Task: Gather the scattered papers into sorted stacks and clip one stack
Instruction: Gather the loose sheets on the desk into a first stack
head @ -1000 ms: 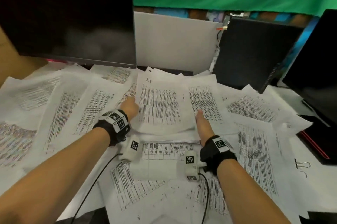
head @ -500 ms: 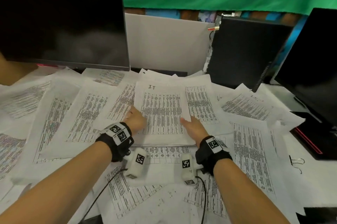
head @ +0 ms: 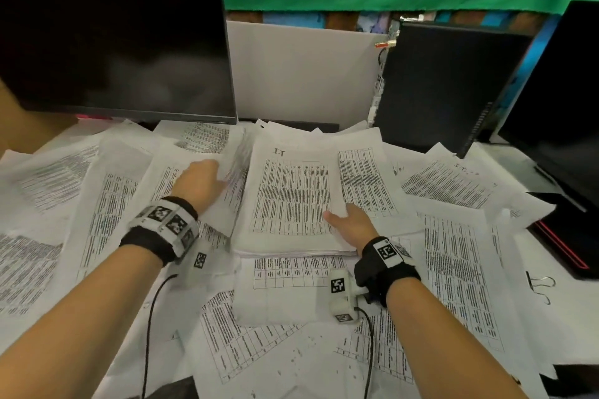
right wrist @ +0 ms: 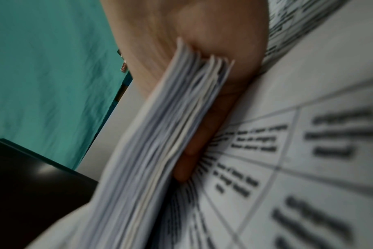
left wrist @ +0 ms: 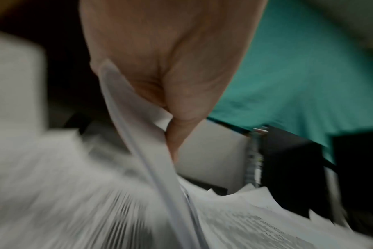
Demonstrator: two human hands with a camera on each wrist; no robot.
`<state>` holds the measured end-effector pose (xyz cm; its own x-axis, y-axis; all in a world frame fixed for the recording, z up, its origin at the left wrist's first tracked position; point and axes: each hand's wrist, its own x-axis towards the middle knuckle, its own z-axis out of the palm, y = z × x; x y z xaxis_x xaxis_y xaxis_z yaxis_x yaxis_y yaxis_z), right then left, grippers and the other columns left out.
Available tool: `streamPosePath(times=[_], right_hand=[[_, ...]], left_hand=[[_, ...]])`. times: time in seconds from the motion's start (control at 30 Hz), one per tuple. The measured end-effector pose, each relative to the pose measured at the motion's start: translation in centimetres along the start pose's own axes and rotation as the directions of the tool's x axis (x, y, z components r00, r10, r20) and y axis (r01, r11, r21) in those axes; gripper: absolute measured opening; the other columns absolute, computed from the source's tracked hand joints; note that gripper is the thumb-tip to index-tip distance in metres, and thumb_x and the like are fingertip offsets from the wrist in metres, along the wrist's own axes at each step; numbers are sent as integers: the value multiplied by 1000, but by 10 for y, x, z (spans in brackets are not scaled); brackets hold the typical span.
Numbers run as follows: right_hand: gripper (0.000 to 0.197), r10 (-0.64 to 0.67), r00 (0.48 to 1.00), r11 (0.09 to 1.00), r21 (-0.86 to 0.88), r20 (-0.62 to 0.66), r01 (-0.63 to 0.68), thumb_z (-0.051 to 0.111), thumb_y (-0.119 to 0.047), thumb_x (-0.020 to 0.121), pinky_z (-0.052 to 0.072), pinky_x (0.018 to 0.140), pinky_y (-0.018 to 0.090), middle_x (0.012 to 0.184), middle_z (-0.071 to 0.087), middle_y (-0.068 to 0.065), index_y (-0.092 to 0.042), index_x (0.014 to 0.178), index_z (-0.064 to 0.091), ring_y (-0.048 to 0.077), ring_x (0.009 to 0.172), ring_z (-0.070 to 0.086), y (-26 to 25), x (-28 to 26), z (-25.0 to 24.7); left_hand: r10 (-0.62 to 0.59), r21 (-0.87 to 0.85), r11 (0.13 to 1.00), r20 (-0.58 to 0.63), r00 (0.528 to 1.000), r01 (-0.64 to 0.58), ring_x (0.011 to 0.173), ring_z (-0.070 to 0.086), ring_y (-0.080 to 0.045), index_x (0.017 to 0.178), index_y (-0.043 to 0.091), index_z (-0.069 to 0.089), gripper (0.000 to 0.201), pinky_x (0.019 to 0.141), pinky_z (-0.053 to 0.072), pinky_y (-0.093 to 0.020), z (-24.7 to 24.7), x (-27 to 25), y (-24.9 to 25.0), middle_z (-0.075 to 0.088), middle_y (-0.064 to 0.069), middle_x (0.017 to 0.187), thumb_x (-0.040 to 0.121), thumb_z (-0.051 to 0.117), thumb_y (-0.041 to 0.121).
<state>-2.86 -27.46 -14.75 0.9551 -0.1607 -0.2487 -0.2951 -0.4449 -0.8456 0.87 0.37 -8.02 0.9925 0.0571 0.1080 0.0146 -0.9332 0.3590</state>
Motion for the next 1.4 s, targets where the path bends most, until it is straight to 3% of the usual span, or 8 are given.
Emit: streamPosePath(times=[0.23,0.5,0.63,0.97,1.07,1.2,1.3,1.4], right_hand=[[35,-3,1000,999,40,-10,3,60,-28,97,43,93,31,113,63,4,-9,126,59,23,105,58,3,2,2],[32,46,999,999,17,-20,-46,40,-32,103,43,78,31,116,62,12,-10,117,58,23,93,57,-1,3,1],[69,174,984,954,251,-29,-161,24,-60,100,35,113,45,145,48,12,-10,143,46,33,131,48,-1,3,0],[67,-35,999,993,117,-4,36,63,-50,90,36,95,28,132,52,-4,-18,144,39,15,116,49,7,7,-1],[70,-46,999,997,65,9,45,68,-45,88,42,97,33,133,55,-1,-18,145,38,21,118,53,10,13,-3],[61,-66,998,998,-23,2,66,70,-43,87,43,89,31,120,60,1,-15,136,48,22,111,57,16,21,1],[63,-44,999,999,20,10,44,68,-56,82,48,96,39,120,64,2,-17,130,55,24,111,60,18,25,1],[57,-25,1000,999,49,9,24,68,-55,83,51,90,38,116,66,4,-17,125,58,24,105,62,17,27,0]], left_hand=[[136,-92,971,-541,830,-220,80,44,-28,83,10,44,19,66,29,-34,-100,-29,59,49,-12,83,92,58,20],[-82,-583,808,26,996,81,96,60,-25,118,0,59,36,68,45,-23,-42,-14,42,64,-13,116,87,67,15],[-163,-536,792,275,947,292,102,58,-27,120,1,54,37,84,49,-32,17,-20,28,61,-11,117,87,66,15],[-317,-185,889,413,854,419,139,24,-37,150,5,5,65,114,27,-46,75,-24,50,11,-20,154,96,40,11],[-197,-375,809,552,811,452,131,37,-36,150,8,12,74,106,39,-47,59,-20,38,27,-16,149,91,55,18],[-312,-395,805,354,882,443,131,39,-37,145,10,28,66,106,37,-51,20,-4,-11,34,-17,148,89,57,31],[-583,-227,785,43,811,576,132,34,-42,144,6,25,71,105,36,-50,-6,0,-59,33,-24,145,87,58,32],[-618,-139,767,102,780,626,118,50,-43,135,-8,36,70,97,46,-45,-13,-2,-95,51,-26,130,82,66,28]])
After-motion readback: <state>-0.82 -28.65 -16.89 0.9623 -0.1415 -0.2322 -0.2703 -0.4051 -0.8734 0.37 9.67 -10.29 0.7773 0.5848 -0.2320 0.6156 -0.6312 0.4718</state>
